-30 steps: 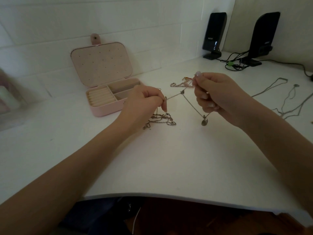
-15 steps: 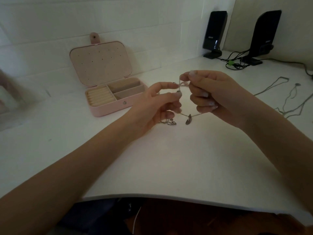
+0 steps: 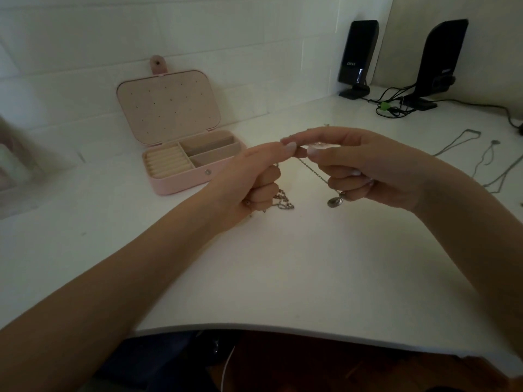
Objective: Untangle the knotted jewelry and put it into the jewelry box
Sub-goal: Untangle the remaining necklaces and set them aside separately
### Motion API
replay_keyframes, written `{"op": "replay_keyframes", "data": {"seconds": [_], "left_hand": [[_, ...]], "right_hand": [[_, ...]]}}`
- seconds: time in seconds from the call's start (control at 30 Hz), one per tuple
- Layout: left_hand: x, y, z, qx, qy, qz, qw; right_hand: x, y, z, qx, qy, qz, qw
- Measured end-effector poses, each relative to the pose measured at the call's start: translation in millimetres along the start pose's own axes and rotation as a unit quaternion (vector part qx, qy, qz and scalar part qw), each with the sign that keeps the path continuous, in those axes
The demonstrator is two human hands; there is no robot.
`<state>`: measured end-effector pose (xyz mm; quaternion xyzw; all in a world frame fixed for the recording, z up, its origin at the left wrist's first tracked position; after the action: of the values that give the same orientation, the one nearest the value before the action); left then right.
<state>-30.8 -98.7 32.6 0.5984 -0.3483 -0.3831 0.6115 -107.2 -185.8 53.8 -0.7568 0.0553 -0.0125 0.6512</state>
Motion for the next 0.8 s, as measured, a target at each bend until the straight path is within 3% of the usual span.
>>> {"op": "replay_keyframes", "data": {"seconds": [0.13, 0.27, 0.37, 0.53, 0.8], "left_hand": [[3.0, 0.7, -7.1, 0.029, 0.027, 0.010, 0.999], [5.6, -0.5, -12.3, 0.078, 0.059, 0.029, 0.995], [5.7, 0.7, -9.1, 0.146, 0.051, 0.059, 0.986], [5.2, 1.1, 2.8, 0.104, -0.010, 0.068, 0.992], [6.6, -0.5, -3.5, 0.003, 0.007, 0.084, 0.996]], "right_hand": [[1.1, 2.0, -3.4, -0.006, 0.020, 0.004, 1.000], [3.6, 4.5, -17.8, -0.016, 0.092, -0.004, 0.996], [4.1, 6.3, -25.9, -0.095, 0.159, -0.004, 0.983], [8.6, 0.5, -22.6, -0.265, 0.216, -0.061, 0.938], [4.8, -4.8, -34.7, -0.297, 0.284, -0.106, 0.906]]}}
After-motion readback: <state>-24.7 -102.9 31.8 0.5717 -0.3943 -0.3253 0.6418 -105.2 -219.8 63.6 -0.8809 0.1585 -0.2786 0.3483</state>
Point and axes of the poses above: each hand's wrist, its own x-axis towards the middle knuckle, its own z-axis out of the palm, y = z × x, the point moved 8 cm from there along x, towards the middle knuckle
